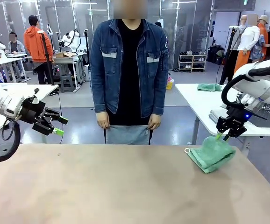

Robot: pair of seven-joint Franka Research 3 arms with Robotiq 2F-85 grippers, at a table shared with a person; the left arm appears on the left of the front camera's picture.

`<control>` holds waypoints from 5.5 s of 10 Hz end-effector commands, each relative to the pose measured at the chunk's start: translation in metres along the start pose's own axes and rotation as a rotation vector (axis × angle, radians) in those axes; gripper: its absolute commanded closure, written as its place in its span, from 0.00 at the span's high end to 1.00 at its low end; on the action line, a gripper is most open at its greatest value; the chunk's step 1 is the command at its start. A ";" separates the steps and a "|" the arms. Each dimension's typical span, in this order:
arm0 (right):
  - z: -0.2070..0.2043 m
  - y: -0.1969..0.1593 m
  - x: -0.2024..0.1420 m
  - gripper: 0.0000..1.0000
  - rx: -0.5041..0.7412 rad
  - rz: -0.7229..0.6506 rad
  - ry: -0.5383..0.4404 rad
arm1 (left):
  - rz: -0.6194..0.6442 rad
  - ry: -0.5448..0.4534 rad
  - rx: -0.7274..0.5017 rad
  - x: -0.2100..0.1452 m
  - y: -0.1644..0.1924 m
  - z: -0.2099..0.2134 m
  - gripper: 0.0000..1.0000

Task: Fold the towels and place them in the basket.
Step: Place the folded Towel with hook on the right side of the table, then when a person lays out a Towel with hook on the table, fold it in half twice.

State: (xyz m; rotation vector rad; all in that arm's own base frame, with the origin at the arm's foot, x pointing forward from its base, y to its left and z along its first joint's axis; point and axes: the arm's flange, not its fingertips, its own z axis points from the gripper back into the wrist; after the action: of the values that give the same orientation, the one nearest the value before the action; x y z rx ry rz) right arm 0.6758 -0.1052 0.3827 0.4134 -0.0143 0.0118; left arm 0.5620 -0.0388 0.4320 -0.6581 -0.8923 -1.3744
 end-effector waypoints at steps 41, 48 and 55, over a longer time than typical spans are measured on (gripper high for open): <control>0.151 0.255 -0.238 0.88 -0.181 0.130 -0.348 | -0.005 -0.003 -0.004 0.002 -0.002 0.000 1.00; 0.151 0.255 -0.238 0.88 -0.181 0.130 -0.348 | -0.005 -0.003 -0.004 0.002 -0.002 0.000 1.00; 0.144 0.254 -0.228 0.88 -0.146 0.379 -0.321 | 0.000 0.000 0.000 0.000 0.000 0.000 1.00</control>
State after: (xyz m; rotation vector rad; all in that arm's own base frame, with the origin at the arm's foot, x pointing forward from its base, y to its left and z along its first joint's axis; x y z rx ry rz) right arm 0.4330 0.0669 0.6164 0.2243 -0.3828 0.1466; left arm 0.5620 -0.0388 0.4322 -0.6579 -0.8926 -1.3745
